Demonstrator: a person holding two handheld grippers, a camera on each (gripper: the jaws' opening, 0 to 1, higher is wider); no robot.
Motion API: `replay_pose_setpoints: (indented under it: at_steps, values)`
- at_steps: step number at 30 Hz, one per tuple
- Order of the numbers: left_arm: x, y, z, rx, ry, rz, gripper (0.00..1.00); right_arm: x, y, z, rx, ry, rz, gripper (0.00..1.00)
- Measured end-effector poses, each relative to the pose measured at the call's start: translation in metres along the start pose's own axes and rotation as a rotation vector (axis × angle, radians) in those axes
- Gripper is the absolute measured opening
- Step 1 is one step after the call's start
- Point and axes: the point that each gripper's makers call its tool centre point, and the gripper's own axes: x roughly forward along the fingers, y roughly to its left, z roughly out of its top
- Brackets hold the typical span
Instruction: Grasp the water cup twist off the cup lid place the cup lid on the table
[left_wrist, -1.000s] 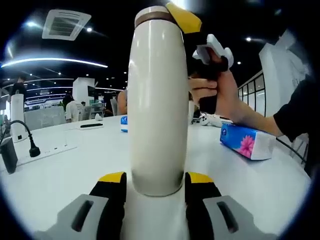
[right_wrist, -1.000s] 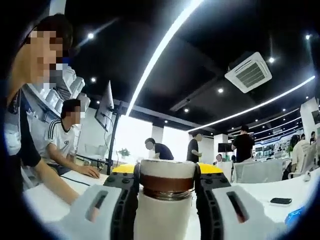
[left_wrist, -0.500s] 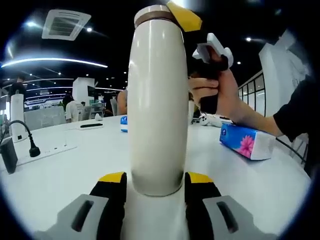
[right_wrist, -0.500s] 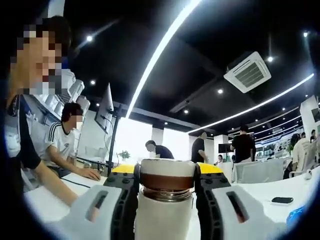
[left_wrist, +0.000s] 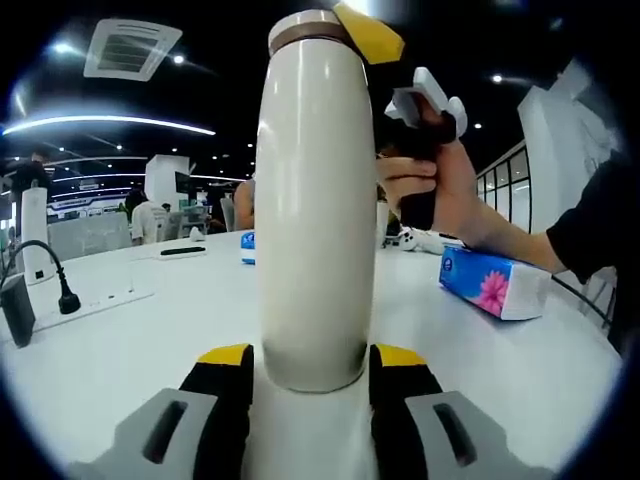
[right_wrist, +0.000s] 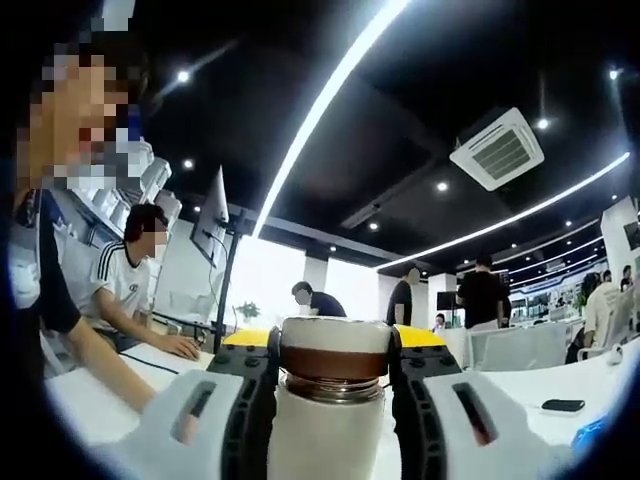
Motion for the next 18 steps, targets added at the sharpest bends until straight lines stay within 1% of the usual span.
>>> replay_pose_setpoints:
  at_steps: [5,10,15,16,17,18]
  values:
    - [0.0,0.0,0.0,0.0,0.0,0.0,0.48,0.0,-0.002,0.0,0.005,0.0,-0.002,0.46]
    - [0.0,0.0,0.0,0.0,0.0,0.0,0.47,0.001,-0.006,0.0,0.058,0.007,-0.021,0.46]
    - [0.0,-0.001,0.0,0.001,0.0,-0.001,0.47,0.0,-0.004,0.0,0.059,0.005,-0.022,0.46]
    - [0.0,-0.001,0.0,0.0,0.0,-0.001,0.47,0.001,-0.002,0.004,0.059,-0.02,-0.015,0.46]
    - [0.0,-0.001,0.0,0.001,0.0,-0.001,0.47,0.001,0.002,0.011,0.083,-0.051,0.003,0.46]
    - [0.0,-0.001,0.0,0.0,0.0,-0.001,0.47,0.0,0.002,0.015,0.078,-0.063,0.007,0.46]
